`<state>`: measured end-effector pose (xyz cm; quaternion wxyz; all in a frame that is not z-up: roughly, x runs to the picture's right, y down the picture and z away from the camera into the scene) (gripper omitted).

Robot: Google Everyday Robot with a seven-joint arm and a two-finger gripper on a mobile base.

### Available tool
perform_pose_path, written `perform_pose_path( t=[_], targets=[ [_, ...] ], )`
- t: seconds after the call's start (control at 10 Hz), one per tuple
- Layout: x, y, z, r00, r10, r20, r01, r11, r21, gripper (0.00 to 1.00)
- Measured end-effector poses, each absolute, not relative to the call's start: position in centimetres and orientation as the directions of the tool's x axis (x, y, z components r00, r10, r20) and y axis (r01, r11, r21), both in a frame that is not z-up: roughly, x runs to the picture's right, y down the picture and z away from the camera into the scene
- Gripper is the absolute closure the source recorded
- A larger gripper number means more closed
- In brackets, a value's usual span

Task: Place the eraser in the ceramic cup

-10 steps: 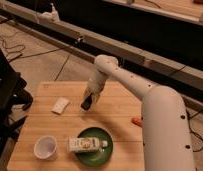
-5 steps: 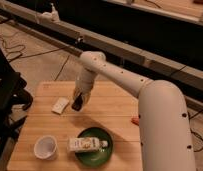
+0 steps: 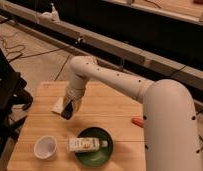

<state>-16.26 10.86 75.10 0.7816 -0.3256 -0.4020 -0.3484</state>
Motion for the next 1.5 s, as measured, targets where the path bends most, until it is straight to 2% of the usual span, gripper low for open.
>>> perform_pose_path(
  t=[0.4,1.2,1.5],
  targets=[
    [-18.3,14.0,71.9,0.376,-0.240,0.895,0.829,0.519,-0.208,1.00],
    [-18.4,14.3,71.8,0.370,-0.235,0.899,0.832,0.515,-0.207,1.00],
    [-19.0,15.5,70.6,0.339,-0.300,0.892,0.872,0.455,-0.179,1.00]
  ],
)
